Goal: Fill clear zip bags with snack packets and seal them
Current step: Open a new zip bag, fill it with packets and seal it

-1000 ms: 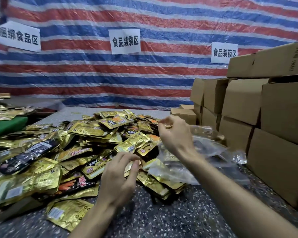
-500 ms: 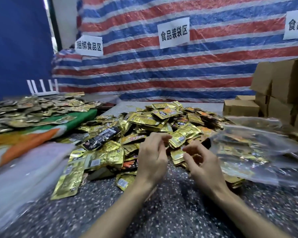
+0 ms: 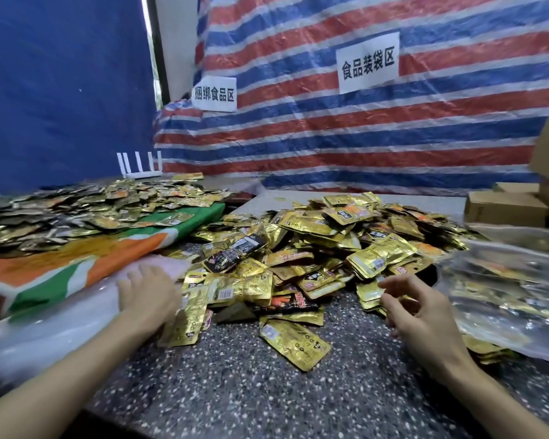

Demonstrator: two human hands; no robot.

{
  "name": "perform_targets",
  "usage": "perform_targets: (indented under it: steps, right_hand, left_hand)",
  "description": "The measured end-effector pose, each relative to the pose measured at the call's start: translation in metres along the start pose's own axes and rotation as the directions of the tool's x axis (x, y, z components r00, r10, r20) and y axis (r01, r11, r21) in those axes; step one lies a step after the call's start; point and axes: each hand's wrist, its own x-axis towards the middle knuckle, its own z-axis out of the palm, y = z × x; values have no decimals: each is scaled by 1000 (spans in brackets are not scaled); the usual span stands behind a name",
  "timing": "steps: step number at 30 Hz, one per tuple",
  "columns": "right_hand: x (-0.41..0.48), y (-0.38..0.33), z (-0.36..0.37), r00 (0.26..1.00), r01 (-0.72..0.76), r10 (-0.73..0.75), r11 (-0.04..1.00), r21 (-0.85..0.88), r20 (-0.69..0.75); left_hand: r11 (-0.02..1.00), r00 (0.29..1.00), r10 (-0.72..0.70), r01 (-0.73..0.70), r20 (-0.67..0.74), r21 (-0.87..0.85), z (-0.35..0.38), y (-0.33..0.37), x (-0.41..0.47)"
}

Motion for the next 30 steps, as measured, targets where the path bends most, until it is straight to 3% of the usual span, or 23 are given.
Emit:
perform_targets:
  steps: [1,3,8,14,17,19,21,24,28,30]
  right_hand:
    - [-1,0,0,1000,-3,3,1000,-1,6]
    - [-1,1,-1,1000,-10,10,1000,5,8]
    - [-1,0,-3,1000,-19,19,999,40,14]
    - [0,-2,-3,1000,-21,20,999,39,11]
    - [-1,-3,-3,1000,-14,14,1000,25,0]
    - [-1,-4,-3,1000,-17,16,1000,27,5]
    - [-2,-5,-5,1000,-28,27,998,48,14]
    - [-2,-8,-7,997,-67,62,985,157,36]
    - [-1,-13,-9,992,-119,97,929,350,81]
    - [0,-16,-10,990,-140,115,907,398,85]
  left_hand:
    - [999,996,-19,15,92,51,6,-9,1]
    - [997,994,0,-9,112,74,15,-19,4]
    - [998,993,-20,13,-119,-55,12,-24,5]
    - [916,961,-108,-3,-255,-401,-7,-27,12]
    - [859,908,-137,-90,-395,-504,-28,-16,10]
    - [797,839,-103,-252,-535,-549,-46,3,0]
    - [685,769,-10,-460,-639,-565,-62,32,-16]
    - [423,706,108,-670,-700,-610,-74,87,-49]
    - [46,682,288,-712,-673,-701,-62,163,-101]
    - [-76,612,436,-705,-660,-705,-48,191,-121]
